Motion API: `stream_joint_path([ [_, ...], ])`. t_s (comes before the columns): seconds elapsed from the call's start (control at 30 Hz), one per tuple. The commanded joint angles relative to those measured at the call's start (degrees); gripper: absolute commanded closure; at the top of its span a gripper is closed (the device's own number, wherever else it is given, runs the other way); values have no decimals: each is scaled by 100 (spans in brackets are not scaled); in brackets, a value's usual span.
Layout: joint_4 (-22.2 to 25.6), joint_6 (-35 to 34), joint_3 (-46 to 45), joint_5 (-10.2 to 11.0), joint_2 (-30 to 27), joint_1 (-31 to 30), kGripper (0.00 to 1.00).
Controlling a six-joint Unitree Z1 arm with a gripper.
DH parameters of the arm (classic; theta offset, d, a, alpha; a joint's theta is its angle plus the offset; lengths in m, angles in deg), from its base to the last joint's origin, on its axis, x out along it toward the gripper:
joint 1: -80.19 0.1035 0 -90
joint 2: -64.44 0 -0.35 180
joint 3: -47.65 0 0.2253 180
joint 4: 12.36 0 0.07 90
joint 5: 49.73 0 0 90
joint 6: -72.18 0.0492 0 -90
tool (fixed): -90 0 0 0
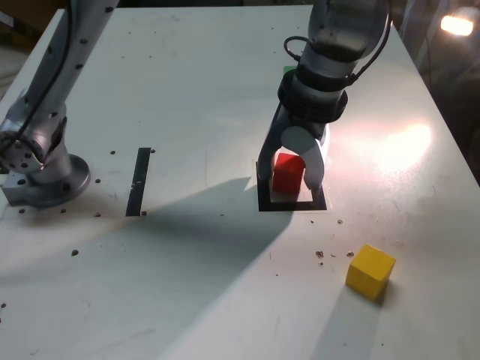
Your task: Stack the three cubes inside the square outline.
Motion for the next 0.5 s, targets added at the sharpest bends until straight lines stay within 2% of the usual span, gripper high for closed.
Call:
stream_joint_path([
  [0.0,-7,-9,-18,0,12,-7,0],
  [0.13,-5,-11,-30,14,-23,-15,0],
  [0.23,21,-38,-21,114,-119,-60,0],
  [0.37,193,-123,58,422,-301,-195,0],
  [0.47,497,-173,236,704,-389,-331,0],
])
